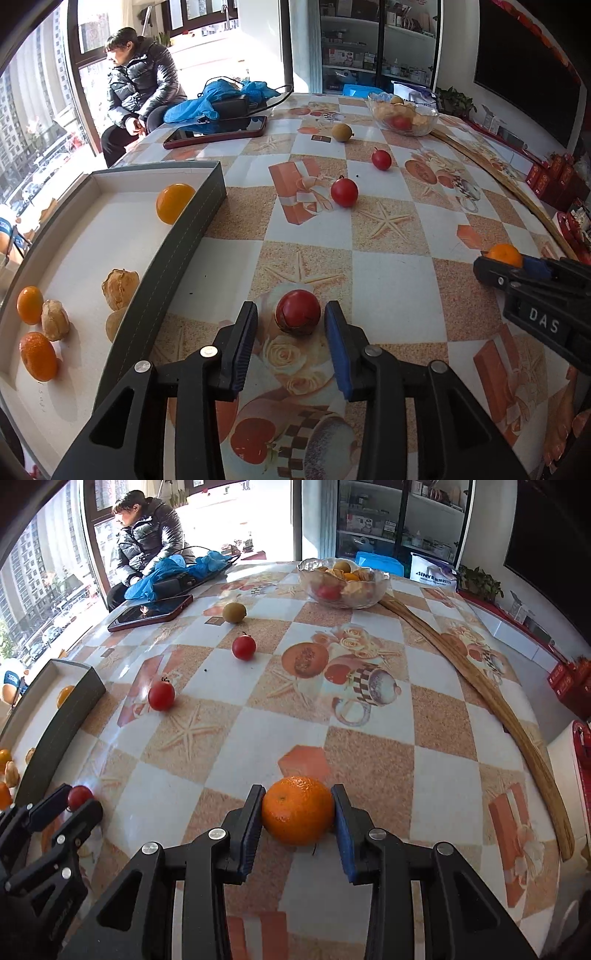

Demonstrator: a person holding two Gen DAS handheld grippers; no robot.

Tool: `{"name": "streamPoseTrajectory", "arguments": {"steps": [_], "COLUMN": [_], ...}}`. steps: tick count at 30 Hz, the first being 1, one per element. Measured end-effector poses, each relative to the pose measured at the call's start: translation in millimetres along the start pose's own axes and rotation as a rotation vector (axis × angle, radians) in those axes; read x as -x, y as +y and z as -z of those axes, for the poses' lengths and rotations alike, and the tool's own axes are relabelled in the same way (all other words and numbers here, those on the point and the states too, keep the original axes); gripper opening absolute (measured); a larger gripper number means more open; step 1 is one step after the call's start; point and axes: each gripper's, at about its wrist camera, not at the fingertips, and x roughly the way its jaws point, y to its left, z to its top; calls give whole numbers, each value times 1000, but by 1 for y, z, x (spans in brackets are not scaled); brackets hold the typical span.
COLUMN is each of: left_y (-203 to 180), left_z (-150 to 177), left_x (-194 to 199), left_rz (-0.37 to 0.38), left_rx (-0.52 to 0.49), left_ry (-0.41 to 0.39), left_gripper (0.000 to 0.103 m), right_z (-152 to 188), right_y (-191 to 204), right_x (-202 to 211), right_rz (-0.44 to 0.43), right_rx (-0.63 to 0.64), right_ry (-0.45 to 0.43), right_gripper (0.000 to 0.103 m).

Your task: Organize fruits

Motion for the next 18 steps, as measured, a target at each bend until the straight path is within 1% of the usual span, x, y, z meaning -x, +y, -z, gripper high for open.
{"name": "streamPoseTrajectory", "arguments": {"steps": [3, 5, 6, 7, 8, 9, 10, 11, 12, 13, 15, 18], "left_y": [-8, -14, -15, -15, -15, -15, -15, -15, -15, -14, -13, -15], "left_z": [5, 7, 7, 7, 7, 7, 7, 8, 8, 9, 9, 10], "left_x": [4, 5, 5, 3, 0, 0, 0, 0, -1, -2, -3, -3], "left_rz": [5, 14, 24, 39, 57, 61, 62, 59, 56, 57, 55, 48], "left_rx": [-17, -32, -34, -28, -23, -23, -22, -21, -19, -14, -10, -12], "left_ry": [0, 0, 4, 17, 30, 29, 30, 32, 35, 42, 49, 47], "left_gripper": [41, 47, 63, 84, 88, 89, 90, 91, 94, 101, 103, 103], "right_z": [34, 53, 60, 66, 69, 71, 72, 73, 73, 72, 73, 74], "right_y": [-15, -26, -29, -31, -32, -31, -31, -30, -29, -28, -24, -27], "right_x": [22, 35, 40, 43, 46, 46, 45, 44, 44, 45, 41, 39], "right_rz": [21, 34, 39, 44, 47, 53, 54, 53, 55, 56, 57, 37], "right_rx": [-23, -47, -56, -59, -58, -56, -55, -57, -54, -45, -21, -42], "right_ry": [-15, -31, -39, -49, -57, -59, -53, -43, -50, -58, -37, -29], "right_gripper": [37, 37, 38, 38, 48, 59, 88, 99, 99, 99, 99, 100]}}
